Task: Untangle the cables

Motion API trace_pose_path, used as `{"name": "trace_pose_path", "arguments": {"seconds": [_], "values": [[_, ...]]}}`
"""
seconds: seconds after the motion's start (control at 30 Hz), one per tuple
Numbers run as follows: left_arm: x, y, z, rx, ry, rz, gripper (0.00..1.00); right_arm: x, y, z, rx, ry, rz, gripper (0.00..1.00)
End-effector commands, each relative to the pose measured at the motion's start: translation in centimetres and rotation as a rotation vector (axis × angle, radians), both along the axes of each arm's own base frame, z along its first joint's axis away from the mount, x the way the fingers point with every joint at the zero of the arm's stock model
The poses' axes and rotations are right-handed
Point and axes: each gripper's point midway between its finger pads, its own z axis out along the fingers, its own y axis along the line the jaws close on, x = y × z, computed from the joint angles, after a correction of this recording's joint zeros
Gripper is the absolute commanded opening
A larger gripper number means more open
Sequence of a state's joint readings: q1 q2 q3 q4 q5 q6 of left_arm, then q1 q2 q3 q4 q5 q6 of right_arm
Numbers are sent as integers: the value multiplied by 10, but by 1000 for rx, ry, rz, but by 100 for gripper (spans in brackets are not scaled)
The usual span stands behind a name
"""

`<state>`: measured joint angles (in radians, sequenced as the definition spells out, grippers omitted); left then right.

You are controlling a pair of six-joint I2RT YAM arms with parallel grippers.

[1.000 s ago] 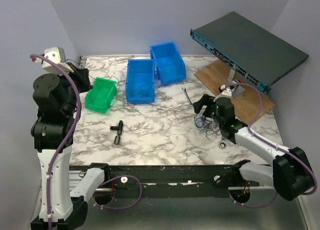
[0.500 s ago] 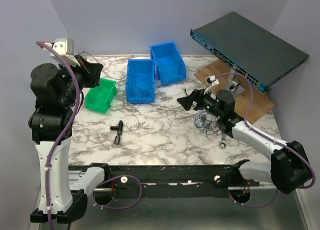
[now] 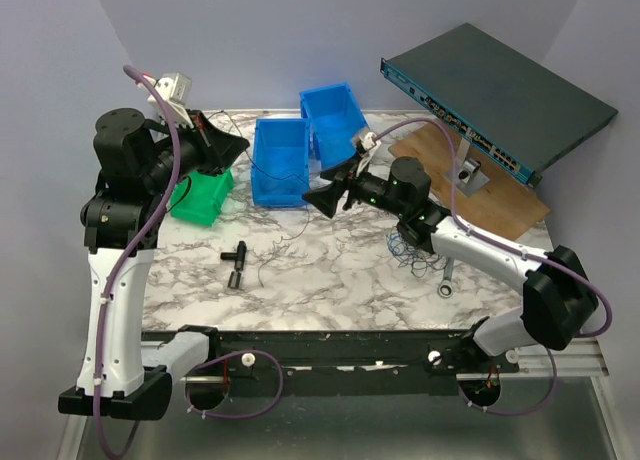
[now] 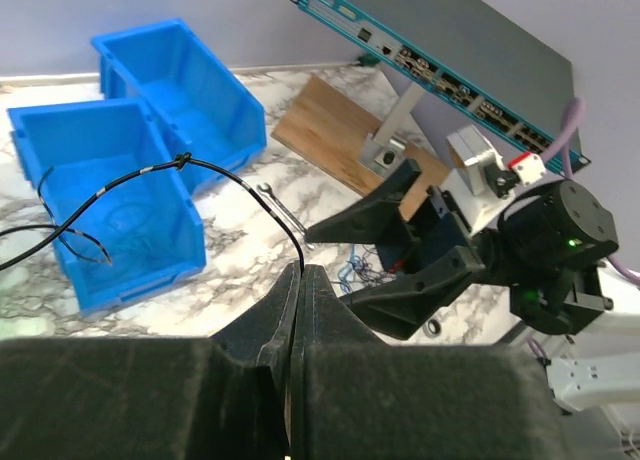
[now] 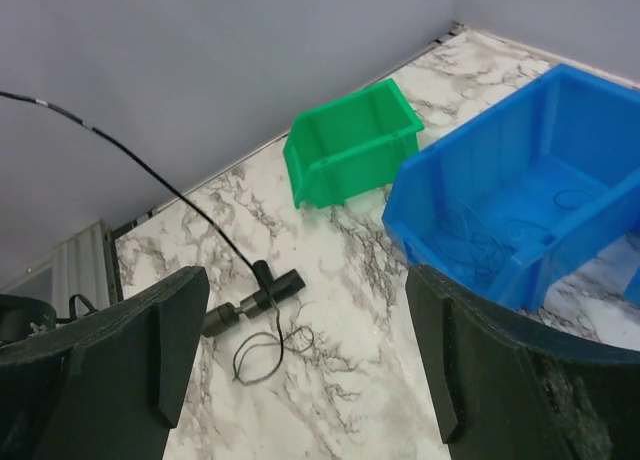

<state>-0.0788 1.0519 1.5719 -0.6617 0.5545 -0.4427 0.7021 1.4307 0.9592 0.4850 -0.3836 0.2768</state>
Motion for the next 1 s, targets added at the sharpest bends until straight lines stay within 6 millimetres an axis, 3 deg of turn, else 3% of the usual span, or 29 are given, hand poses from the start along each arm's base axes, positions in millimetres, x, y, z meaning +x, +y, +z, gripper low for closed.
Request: {"name": "trace_pose_path", "arguments": {"seconds": [0.0, 0.03, 0.1, 0.17, 0.23, 0.27, 0.33, 0.4, 0.5, 0.63, 0.77, 0.97], "values": [[-7, -18, 0, -17, 1, -98, 0, -16, 27, 6, -30, -89, 121, 87], [-6, -18, -2, -15, 6, -100, 0, -18, 31, 4, -36, -94, 129, 85], [-6, -20, -4, -12, 12, -110, 0, -15, 34, 2, -41, -94, 111, 71], [-3, -19, -8, -6, 23, -103, 0, -15, 35, 4, -33, -91, 109, 44], [6, -10, -19, 12, 60, -35, 0, -15, 33, 9, -13, -83, 90, 9], [12, -4, -29, 25, 97, 11, 0, -12, 28, 14, -1, -82, 57, 1], [24, 9, -54, 37, 178, 113, 0, -3, 16, 23, 29, -62, -45, 1], [33, 9, -95, 2, 276, 153, 0, 11, 0, 37, 50, -46, -171, 1], [38, -13, -153, -141, 387, 90, 0, 33, -20, 53, 46, -5, -343, 1], [42, -41, -219, -164, 523, 48, 0, 48, -22, 77, 36, 3, -412, 1], [46, -70, -240, -132, 574, -11, 0, 71, -25, 92, 33, 0, -501, 1], [64, -89, -230, -129, 552, -51, 0, 108, -24, 113, 53, 57, -546, 1]]}}
